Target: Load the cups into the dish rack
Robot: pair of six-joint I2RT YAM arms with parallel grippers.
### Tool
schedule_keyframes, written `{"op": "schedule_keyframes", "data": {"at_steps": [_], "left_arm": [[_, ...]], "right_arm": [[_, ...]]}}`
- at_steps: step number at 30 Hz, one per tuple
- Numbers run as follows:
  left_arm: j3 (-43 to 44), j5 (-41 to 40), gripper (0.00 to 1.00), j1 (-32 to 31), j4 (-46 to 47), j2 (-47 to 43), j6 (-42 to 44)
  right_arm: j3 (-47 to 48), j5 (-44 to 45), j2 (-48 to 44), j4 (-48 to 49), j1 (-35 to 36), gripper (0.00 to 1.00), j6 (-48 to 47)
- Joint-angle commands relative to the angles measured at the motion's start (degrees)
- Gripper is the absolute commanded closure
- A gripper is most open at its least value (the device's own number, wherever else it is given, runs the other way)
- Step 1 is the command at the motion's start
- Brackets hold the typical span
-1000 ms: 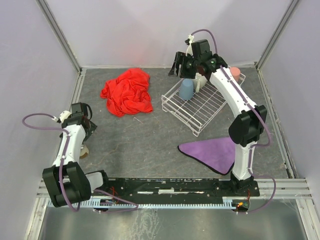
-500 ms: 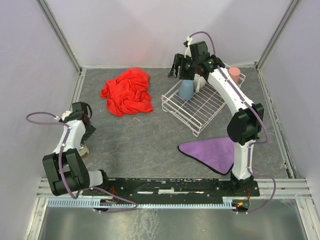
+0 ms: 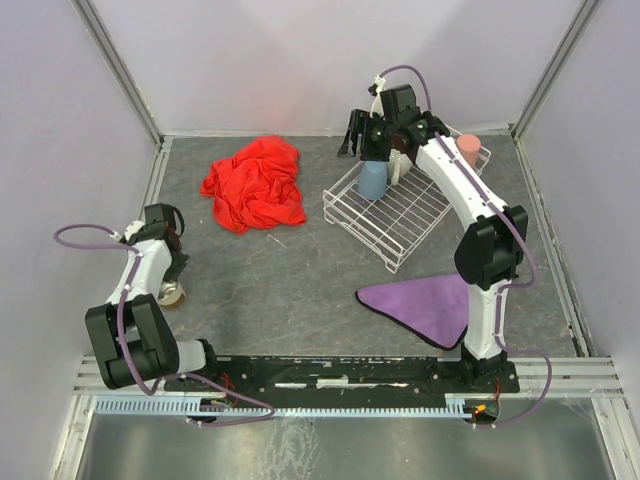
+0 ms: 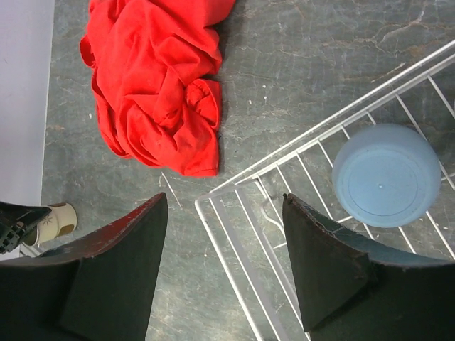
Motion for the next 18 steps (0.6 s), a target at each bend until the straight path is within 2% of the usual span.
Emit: {"op": "schedule_keyframes", "data": {"at_steps": [1,4,8,13,18], "left_arm": [[-0.92,2.22,0.95,0.27,3.2,-0.53,1.78],[-0.56,5.85,0.97,0.22,4.56,-1.11,1.68],[3.79,16.81,0.97,-0.8,8.21,-0.82,1.07],[16.56,19.83,0.97,-11.78,9.74,2.93,1.06],[22.14,29.98,0.97,-18.65,19.74,6.35,-4.77]], "right_arm": [[-1.05,0.04,-2.41,2.58,-0.65,0.27,-1.05],[-1.8,0.06,-3.04,2.84,-1.14,0.27,-1.05],[-3.82,-0.93,-4.35,4.06,-2.03,0.27,0.06],[-7.06,-2.51,-7.02,5.03,-2.67,0.27,0.51],[-8.24,-4.83,-9.55,4.56,-3.31,0.27,0.54]]}}
